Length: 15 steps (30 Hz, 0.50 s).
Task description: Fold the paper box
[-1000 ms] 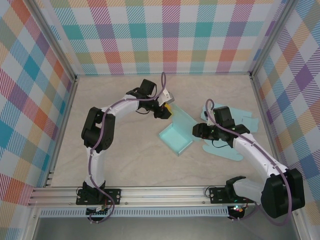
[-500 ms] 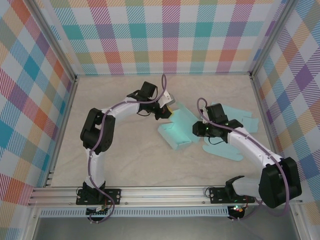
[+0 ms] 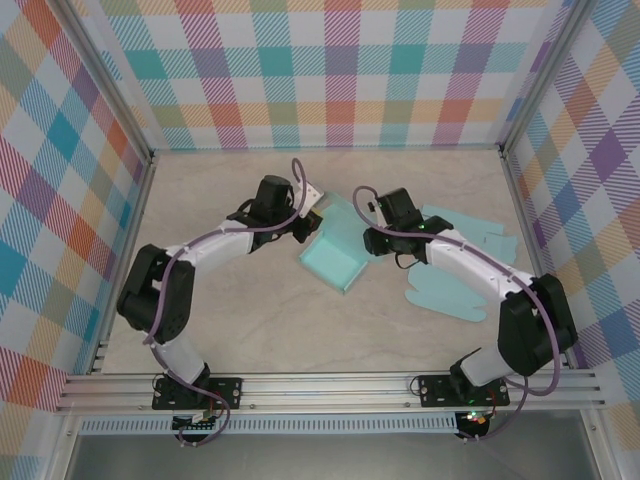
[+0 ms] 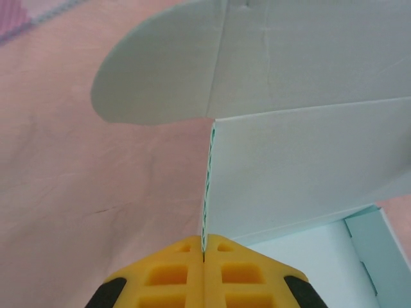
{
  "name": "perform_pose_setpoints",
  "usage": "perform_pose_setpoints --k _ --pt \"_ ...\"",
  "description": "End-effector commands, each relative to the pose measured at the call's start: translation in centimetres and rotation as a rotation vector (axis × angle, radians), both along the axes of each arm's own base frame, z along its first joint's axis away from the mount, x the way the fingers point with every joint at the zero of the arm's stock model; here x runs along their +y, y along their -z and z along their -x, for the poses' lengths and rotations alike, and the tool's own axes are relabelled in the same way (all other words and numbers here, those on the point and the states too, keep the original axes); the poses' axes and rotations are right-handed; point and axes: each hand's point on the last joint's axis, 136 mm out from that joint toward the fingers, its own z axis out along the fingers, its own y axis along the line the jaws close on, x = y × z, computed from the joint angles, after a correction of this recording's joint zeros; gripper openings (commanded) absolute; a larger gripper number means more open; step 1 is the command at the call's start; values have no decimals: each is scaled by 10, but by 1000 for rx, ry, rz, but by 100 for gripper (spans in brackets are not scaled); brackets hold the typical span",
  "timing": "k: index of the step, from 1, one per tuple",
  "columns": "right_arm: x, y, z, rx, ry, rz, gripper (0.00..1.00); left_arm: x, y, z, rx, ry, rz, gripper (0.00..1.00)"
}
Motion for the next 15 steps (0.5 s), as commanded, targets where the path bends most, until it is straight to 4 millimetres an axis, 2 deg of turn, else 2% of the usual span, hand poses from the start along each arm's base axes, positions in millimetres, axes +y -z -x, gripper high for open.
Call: perform_pose_setpoints --k 1,3,9,15 --pt "11 -12 -19 -65 -34 18 35 23 -25 -12 -89 -203 49 0" --pt "14 -13 -26 -74 -37 21 37 36 -25 -8 -92 -269 58 0" --pt "22 -15 -36 -93 -63 19 44 57 -19 10 -86 -359 95 0" --pt "24 -25 -39 -119 -79 21 57 66 -15 19 -112 -363 66 0"
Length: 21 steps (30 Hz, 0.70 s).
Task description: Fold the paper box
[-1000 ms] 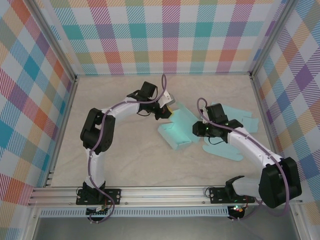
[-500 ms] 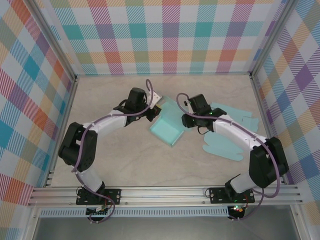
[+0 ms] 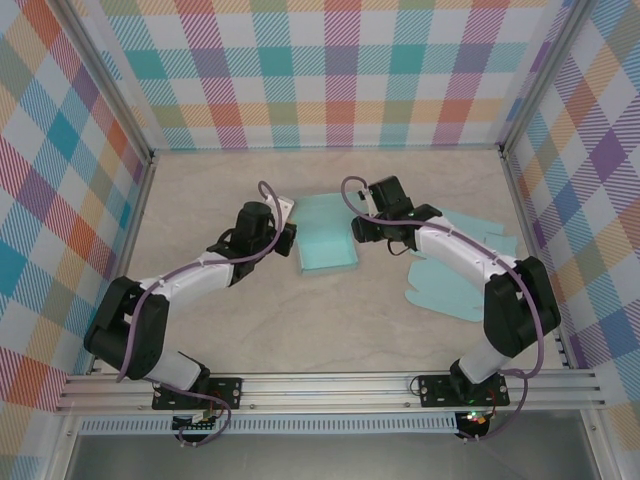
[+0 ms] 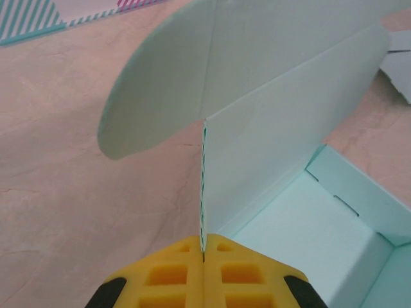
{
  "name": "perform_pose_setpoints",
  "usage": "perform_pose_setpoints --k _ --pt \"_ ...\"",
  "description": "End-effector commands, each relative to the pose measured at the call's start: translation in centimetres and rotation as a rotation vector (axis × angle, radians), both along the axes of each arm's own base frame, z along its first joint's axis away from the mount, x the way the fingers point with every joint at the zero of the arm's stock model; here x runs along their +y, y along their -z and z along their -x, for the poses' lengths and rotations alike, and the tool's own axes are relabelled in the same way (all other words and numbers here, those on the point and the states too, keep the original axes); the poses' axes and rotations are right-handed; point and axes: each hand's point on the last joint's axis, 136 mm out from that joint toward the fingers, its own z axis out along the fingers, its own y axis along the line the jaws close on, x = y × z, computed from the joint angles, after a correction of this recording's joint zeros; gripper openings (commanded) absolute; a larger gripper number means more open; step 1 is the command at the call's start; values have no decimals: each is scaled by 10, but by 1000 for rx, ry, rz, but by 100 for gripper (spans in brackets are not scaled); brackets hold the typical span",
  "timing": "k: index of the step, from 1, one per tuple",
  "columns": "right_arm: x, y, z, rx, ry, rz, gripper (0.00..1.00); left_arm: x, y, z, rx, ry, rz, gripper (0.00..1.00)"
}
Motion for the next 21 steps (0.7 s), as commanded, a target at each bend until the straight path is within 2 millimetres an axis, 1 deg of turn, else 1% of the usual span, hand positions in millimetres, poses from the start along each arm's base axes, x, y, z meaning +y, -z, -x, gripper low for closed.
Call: perform_pose_setpoints --k 1,7,13,17,19,20,21 --pt "8 -20 -8 -60 -27 -14 59 1 -22 -2 -82 -17 22 0" --pt "-1 -26 -5 -94 -16 -2 66 -6 -25 0 -97 37 12 0" --pt "-18 -33 -2 -123 6 -6 76 -11 -21 2 -90 68 -8 0" --pt "-27 -41 0 -159 8 -22 86 -12 -20 3 -92 78 -19 0" --pt "-30 -45 2 -175 7 -37 93 -13 -19 3 -90 83 -24 0" --pt "-32 -47 2 -185 11 -44 100 -13 -19 4 -90 86 -26 0" --pt "-33 -49 3 -193 8 -54 100 -14 -19 4 -89 90 -30 0"
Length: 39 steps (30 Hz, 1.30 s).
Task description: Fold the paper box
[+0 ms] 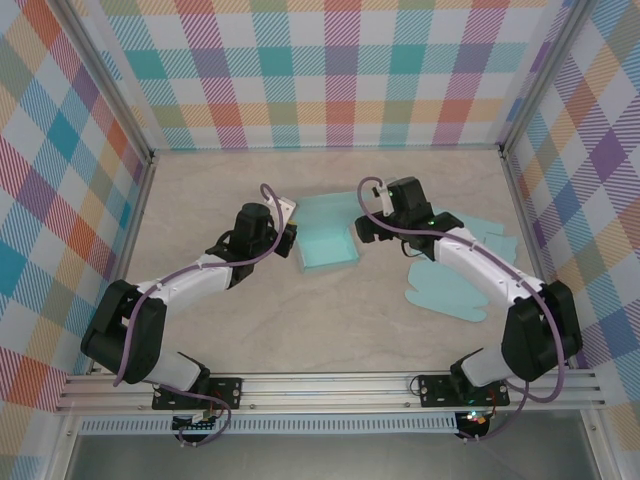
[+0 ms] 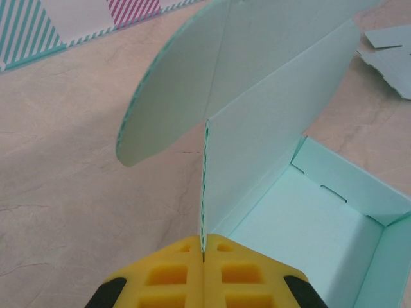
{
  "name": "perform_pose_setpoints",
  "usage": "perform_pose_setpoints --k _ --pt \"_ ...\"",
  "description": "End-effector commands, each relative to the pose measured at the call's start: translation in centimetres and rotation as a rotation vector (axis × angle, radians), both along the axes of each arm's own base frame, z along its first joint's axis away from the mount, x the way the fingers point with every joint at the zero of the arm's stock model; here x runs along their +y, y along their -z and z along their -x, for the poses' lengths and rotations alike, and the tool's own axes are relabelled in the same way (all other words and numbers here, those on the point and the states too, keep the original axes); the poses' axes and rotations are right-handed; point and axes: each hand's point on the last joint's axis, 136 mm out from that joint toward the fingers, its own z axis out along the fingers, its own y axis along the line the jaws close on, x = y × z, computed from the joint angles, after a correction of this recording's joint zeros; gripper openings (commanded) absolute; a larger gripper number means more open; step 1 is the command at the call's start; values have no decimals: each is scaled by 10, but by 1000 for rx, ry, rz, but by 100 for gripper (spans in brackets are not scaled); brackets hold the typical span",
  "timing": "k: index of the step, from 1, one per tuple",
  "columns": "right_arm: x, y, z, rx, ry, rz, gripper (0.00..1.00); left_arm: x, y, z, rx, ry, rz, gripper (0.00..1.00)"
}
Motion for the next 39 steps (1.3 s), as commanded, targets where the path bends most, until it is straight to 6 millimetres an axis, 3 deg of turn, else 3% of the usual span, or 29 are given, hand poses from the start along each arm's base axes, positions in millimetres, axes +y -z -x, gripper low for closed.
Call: perform_pose_setpoints --k 1,14,20,32,39 --pt "-1 -18 -2 -67 -16 -49 100 -10 -13 1 -39 43 0 0" --pt "7 -13 0 -115 -133 -140 100 -12 -14 3 -49 54 -19 0" --pt "22 -9 1 -100 -232 -202 91 -12 -17 5 -59 60 -24 0" --pt "20 27 -56 -33 -221 -200 83 -11 -16 6 -62 66 -40 0" --pt "38 35 -66 -14 -339 -306 80 -14 -13 4 -52 75 -37 0"
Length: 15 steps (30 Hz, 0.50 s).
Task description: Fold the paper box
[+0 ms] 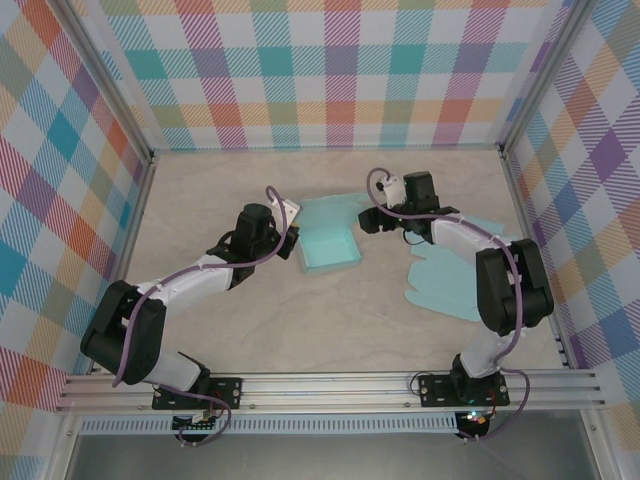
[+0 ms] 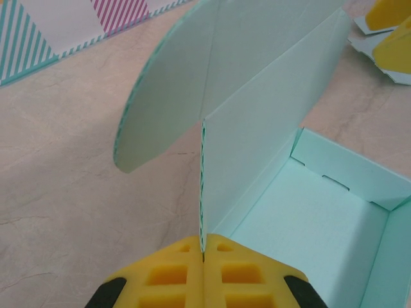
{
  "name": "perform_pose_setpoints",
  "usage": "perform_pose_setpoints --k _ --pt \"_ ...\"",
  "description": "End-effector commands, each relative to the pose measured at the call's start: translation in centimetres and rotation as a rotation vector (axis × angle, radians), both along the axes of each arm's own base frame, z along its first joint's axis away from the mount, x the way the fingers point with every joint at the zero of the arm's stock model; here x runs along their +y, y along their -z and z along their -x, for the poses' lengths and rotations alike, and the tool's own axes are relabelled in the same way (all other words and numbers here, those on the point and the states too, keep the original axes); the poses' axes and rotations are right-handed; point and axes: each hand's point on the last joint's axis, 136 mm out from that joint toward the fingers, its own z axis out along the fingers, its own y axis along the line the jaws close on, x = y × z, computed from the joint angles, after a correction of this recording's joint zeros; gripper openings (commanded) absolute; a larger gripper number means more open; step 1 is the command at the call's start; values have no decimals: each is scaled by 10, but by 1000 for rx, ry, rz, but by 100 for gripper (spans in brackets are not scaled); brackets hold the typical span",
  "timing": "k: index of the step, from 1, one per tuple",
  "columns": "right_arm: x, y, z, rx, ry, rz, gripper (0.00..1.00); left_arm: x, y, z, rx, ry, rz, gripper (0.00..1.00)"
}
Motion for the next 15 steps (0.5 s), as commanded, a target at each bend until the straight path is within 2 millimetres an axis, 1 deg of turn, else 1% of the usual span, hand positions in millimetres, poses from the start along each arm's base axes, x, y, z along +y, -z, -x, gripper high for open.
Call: perform_pose_setpoints --k 1,7,12,15 --pt "23 -22 -9 -62 -122 -97 80 -10 -12 0 -23 29 10 0" --pt "34 -21 -14 -45 -168 -135 76 -11 -11 -1 -18 35 5 0" --pt "40 -20 -13 -9 -194 -162 66 -12 -9 -4 -13 29 6 0" --pt "40 -19 -9 11 -189 -170 59 -13 -10 -7 -8 15 17 0"
